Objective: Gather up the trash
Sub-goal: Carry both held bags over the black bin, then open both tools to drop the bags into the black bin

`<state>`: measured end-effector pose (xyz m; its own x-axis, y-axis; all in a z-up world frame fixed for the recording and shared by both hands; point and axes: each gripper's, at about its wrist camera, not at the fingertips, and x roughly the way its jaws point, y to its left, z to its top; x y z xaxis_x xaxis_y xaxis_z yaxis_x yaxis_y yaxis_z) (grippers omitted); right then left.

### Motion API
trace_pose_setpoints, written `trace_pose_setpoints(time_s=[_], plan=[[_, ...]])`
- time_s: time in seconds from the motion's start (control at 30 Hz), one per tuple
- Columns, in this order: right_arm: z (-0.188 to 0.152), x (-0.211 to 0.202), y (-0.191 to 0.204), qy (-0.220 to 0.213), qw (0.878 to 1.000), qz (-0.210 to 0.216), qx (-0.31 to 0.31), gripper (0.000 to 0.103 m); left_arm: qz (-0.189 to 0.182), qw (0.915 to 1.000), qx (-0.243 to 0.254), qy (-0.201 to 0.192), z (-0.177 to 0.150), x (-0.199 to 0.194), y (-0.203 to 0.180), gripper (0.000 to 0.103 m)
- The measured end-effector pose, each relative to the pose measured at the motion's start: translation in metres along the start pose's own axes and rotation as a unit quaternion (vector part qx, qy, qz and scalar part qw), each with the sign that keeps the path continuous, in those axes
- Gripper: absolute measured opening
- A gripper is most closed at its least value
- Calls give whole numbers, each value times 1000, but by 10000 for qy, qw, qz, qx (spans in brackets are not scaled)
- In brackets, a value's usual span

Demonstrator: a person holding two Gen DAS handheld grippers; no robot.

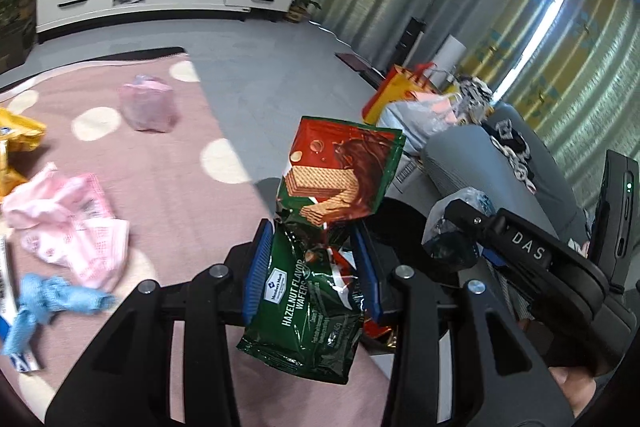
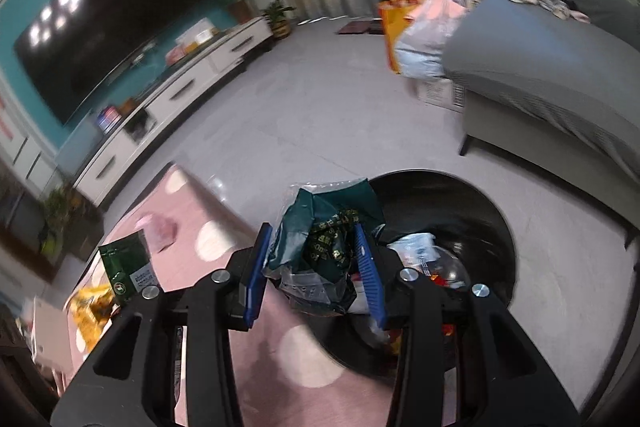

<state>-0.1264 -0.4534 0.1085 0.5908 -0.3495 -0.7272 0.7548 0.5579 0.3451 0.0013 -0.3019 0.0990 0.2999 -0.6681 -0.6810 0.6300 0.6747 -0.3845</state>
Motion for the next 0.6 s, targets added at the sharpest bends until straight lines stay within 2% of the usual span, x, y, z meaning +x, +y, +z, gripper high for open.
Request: trace_pose_setpoints(time_s=[0.23,0.6], plan=[[8,6,-49,1,9970,-443,637,42,-6,9989,327,344,-10,40,-36,41],[11,20,-78,175,9930,-501,1059,42,-189,9954,533,772,-27,81,-70,41]])
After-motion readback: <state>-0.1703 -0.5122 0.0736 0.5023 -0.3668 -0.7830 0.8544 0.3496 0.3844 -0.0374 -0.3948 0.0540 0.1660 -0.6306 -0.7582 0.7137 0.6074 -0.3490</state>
